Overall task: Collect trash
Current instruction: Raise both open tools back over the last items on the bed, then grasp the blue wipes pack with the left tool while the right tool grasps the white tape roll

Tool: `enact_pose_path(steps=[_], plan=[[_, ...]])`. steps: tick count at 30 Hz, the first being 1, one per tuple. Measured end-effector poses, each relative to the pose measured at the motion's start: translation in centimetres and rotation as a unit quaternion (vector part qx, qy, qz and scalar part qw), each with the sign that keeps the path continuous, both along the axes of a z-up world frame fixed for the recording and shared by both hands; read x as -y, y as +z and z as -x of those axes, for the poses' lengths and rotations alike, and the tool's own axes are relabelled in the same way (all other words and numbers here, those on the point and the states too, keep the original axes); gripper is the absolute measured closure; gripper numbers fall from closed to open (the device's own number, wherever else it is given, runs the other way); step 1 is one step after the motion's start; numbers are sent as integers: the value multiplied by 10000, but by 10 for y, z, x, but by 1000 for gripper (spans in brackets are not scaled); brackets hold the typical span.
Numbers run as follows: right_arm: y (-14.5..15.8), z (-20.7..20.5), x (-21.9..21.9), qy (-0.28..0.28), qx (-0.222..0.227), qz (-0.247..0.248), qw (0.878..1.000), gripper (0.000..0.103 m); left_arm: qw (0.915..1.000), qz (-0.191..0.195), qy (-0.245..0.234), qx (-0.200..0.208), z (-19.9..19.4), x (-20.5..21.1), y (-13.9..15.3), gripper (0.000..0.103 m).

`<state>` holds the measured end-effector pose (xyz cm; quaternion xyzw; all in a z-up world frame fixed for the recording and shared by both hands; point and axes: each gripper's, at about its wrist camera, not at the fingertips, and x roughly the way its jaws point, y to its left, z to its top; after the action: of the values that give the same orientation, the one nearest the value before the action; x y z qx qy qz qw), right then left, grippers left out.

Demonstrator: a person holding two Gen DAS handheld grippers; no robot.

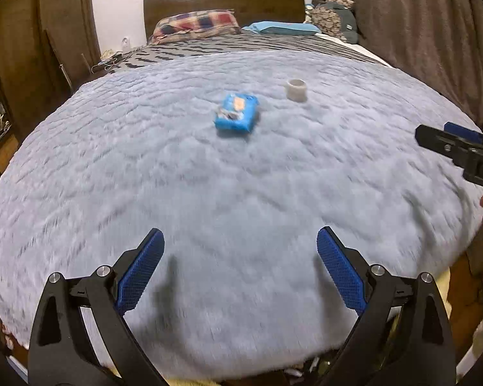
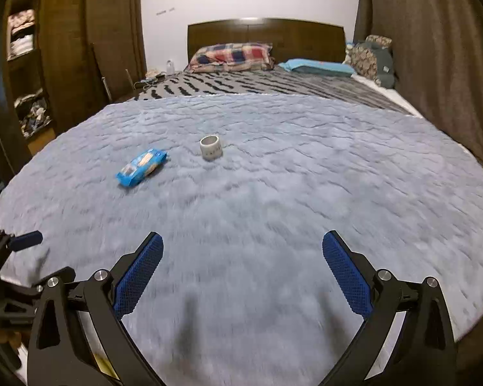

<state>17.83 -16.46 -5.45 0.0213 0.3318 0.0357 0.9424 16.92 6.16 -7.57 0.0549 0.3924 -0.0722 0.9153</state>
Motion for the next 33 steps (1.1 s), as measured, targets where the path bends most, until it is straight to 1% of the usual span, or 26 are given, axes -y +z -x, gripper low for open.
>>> enact_pose_path(steps=[3,7,12,15,19,21,24,25,27,28,29,30,31,32,33], plan=[[-7,-29,-7,18,-126,-57,9999,4,10000,-13,57,-39,-29,3,1,12],[-11,-70,-13,-10,-332,-171,9993,4,9999,47,90,-79,-55,1,-1,12],[-16,-110,-18,-55,-538,-250,9982,4,9996,177,156,-172,-100,3,-5,12],[-19,-134,-24,-24,-629,-260,9977,4,9995,170,182,-194,-121,8,-7,13],[-28,-161,-37,99,-819,-232,9963,5,9996,108,205,-182,-139,13,-9,13],[-31,-173,-42,80,-903,-260,9955,7,9995,107,204,-219,-149,16,-11,17],[-36,-189,-49,111,-1024,-258,9943,19,9994,90,190,-279,-160,19,-14,21],[-38,-194,-51,128,-1071,-275,9938,24,9993,83,188,-313,-164,20,-15,22],[-39,-198,-52,115,-1064,-253,9939,33,9992,69,191,-356,-170,21,-16,26],[-39,-199,-53,103,-1052,-218,9942,43,9991,59,187,-382,-174,21,-17,28],[-39,-200,-52,86,-1055,-209,9942,56,9990,46,178,-407,-175,22,-18,34],[-40,-199,-51,78,-1069,-244,9939,62,9989,31,169,-431,-177,23,-19,41],[-40,-199,-48,85,-1079,-288,9937,69,9989,24,142,-442,-178,24,-20,44],[-40,-198,-46,105,-1074,-333,9936,69,9989,29,119,-447,-179,24,-20,50],[-39,-197,-45,119,-1068,-344,9936,69,9990,25,89,-447,-179,25,-19,52]])
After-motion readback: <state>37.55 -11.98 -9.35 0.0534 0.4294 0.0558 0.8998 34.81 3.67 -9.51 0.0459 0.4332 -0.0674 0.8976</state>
